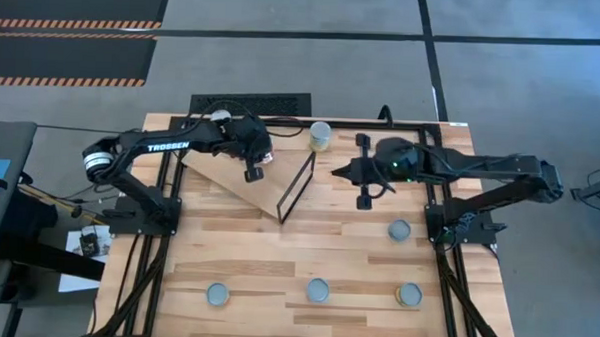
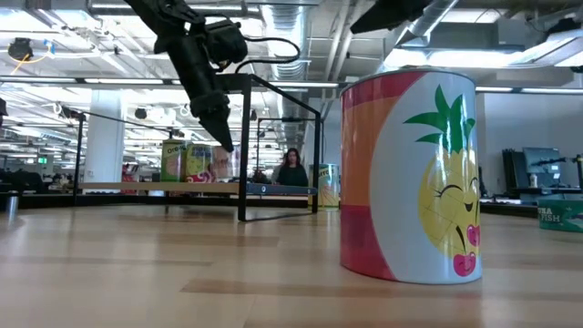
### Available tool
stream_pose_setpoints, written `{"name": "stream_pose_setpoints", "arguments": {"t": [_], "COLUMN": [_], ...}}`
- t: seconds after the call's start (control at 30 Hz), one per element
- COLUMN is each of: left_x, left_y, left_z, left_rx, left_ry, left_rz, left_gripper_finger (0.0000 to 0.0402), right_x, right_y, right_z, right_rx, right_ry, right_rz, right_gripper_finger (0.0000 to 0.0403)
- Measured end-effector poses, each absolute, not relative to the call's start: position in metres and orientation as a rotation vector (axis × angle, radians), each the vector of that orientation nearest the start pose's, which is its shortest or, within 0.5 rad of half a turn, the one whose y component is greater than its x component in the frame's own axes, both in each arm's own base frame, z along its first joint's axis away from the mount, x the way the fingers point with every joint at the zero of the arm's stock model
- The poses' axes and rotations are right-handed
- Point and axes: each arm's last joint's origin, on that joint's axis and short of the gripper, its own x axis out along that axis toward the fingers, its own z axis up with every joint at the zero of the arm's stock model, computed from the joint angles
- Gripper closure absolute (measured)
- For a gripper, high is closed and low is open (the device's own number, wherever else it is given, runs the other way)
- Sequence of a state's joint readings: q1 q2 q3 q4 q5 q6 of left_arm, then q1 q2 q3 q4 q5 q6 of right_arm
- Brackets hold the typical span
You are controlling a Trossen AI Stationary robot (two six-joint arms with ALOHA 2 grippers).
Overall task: Pick and place cans onto a shelf
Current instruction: Put the canned diced tomatoes on the shelf
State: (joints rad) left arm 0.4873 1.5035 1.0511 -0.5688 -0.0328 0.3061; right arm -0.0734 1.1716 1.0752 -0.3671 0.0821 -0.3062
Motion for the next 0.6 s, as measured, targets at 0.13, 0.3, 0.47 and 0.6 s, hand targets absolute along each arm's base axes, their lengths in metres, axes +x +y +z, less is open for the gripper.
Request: {"name": "stream_pose_setpoints", "arguments": {"t": [0.13, 0.3, 0.47, 0.6], "left_x": [0.2652, 0.2646, 0.2633, 0.2628], "left_y": [0.1416, 0.1435, 0.1478, 0.1487], "left_z": [0.2308, 0.231, 0.2316, 0.2316], "left_rx": [0.04, 0.047, 0.046, 0.053], "left_ry": [1.058, 1.055, 1.043, 1.044], "left_rz": [0.309, 0.309, 0.304, 0.301], "left_gripper_finger": [0.0401, 0.0401, 0.0401, 0.0401], "right_x": [0.2516, 0.2532, 0.2532, 0.2532], "right_y": [-0.0188, -0.0189, -0.0189, -0.0189], "right_z": [0.3404, 0.3384, 0.3383, 0.3383], "right_rx": [-0.314, -0.321, -0.321, -0.321], "right_ry": [0.469, 0.48, 0.48, 0.48], "right_rz": [-0.079, -0.075, -0.075, -0.074], "right_gripper_finger": [0.0398, 0.0396, 0.0396, 0.0395]}}
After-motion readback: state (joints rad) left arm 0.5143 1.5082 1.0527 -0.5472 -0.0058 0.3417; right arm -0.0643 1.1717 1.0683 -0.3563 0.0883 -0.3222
